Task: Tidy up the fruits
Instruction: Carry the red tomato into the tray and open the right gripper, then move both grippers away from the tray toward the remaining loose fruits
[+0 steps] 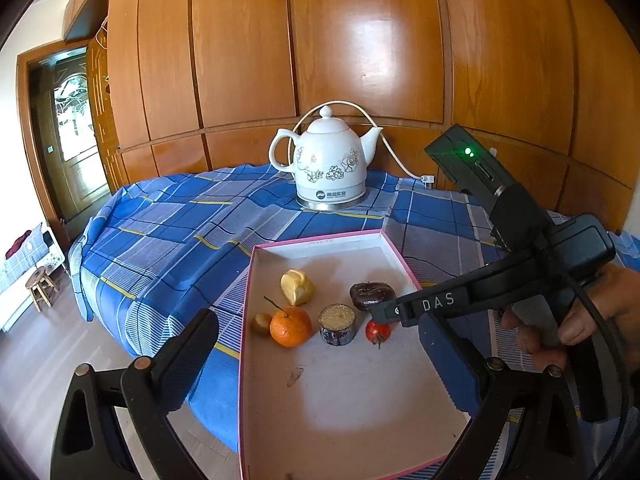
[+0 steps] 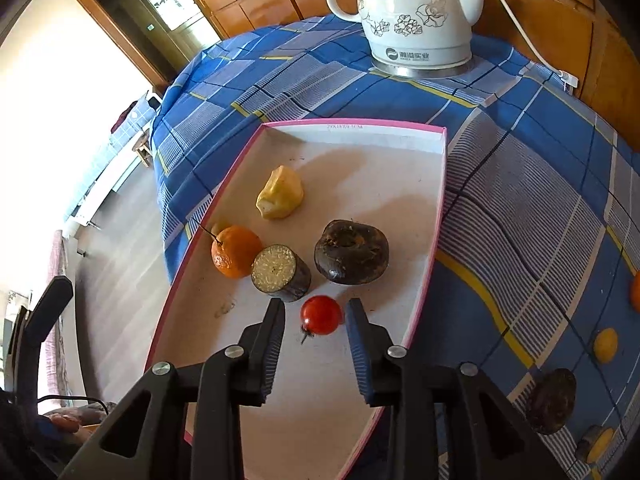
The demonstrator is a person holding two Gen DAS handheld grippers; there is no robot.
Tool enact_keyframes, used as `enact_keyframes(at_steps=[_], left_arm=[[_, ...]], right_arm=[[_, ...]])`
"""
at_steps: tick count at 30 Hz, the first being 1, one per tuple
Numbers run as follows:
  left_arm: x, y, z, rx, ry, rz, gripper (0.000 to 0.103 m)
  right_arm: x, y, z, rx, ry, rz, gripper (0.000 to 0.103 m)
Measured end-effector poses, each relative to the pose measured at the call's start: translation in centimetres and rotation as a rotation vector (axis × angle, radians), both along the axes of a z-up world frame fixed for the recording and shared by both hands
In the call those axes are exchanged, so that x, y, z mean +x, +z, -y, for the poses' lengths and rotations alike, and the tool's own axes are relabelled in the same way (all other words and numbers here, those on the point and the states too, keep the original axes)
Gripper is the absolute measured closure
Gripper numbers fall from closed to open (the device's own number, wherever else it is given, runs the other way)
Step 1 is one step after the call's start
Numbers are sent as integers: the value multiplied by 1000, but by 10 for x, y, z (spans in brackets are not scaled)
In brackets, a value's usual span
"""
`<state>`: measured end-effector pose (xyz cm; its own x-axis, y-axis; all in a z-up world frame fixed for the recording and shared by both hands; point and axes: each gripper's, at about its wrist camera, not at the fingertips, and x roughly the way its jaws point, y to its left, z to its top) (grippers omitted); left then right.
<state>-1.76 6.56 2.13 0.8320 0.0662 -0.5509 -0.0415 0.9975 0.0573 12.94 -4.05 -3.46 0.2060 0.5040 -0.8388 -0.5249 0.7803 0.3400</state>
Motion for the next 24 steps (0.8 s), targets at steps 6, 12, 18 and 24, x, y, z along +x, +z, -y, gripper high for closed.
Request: enact_keyframes(at_steps=[6,12,18,24], left_arm=[[1,-3,-1,-18,4,-20,2],[3,-7,-2,-22,14,-42,1],[5,-9,3,-12,5,-61,0],[6,-12,9,-5,-7,-77,0]], right_arm=[[-8,9,7,-40,-16,66,71],[-18,15,26,-75,-37,121,69],[-25,17,47,-78,-65,138,69],[-32,14,67,-95,-89,141,68]])
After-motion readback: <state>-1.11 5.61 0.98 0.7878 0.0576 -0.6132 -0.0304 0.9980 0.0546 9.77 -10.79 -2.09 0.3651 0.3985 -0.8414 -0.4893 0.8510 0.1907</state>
